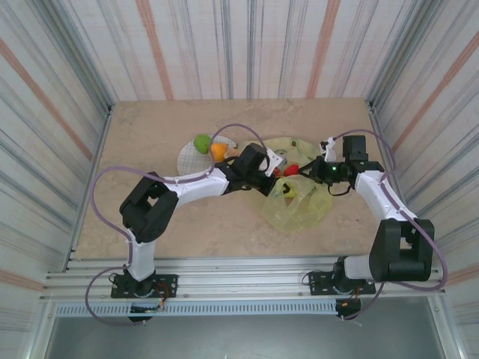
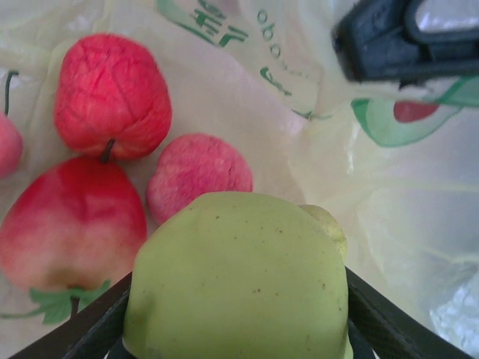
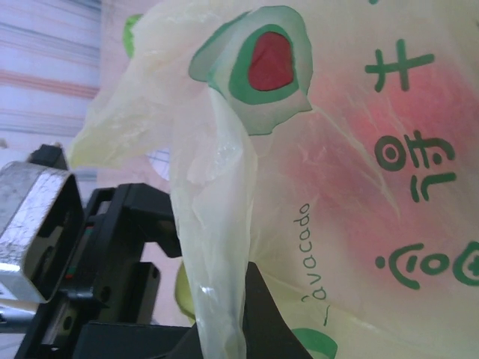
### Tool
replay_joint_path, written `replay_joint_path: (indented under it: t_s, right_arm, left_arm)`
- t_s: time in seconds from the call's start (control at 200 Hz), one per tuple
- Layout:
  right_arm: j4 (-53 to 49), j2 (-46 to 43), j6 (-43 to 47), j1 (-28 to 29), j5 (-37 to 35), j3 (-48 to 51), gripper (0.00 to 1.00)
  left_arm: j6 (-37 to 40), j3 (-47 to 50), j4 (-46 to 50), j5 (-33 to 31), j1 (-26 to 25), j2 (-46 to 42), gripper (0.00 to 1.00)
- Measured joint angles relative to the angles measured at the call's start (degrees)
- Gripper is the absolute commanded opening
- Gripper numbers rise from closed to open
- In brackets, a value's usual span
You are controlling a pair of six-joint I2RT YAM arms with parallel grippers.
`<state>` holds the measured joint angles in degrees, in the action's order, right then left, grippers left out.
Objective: Place the fruits into the plastic bag
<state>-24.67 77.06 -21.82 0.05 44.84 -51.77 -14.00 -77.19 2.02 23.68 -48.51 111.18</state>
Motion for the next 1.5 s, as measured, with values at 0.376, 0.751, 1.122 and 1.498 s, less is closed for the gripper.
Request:
replay_joint_path:
  t_s: [0.376, 0.751, 1.122, 1.498]
  right_arm:
    - [4.5, -1.2, -4.3, 0.1, 2.9, 0.6, 0.00]
    - [6.3, -1.2, -5.2, 0.3, 3.2, 1.8, 0.00]
    - [6.2, -1.2, -5.2, -0.6, 3.2, 1.9, 0.00]
    - [5.6, -1.2, -4.6, -1.9, 3.3, 2.3, 0.00]
  left_arm:
    - [-1.3, -6.3, -1.8, 3.1, -0.5, 5.9, 0.56]
    - [-3.0, -9.9, -2.3, 4.9, -1.7, 10.9, 0.64]
    - [-3.2, -10.0, -2.3, 5.9, -1.7, 10.9, 0.74]
    - [-3.2, -8.4, -2.3, 6.4, -1.2, 9.6, 0.75]
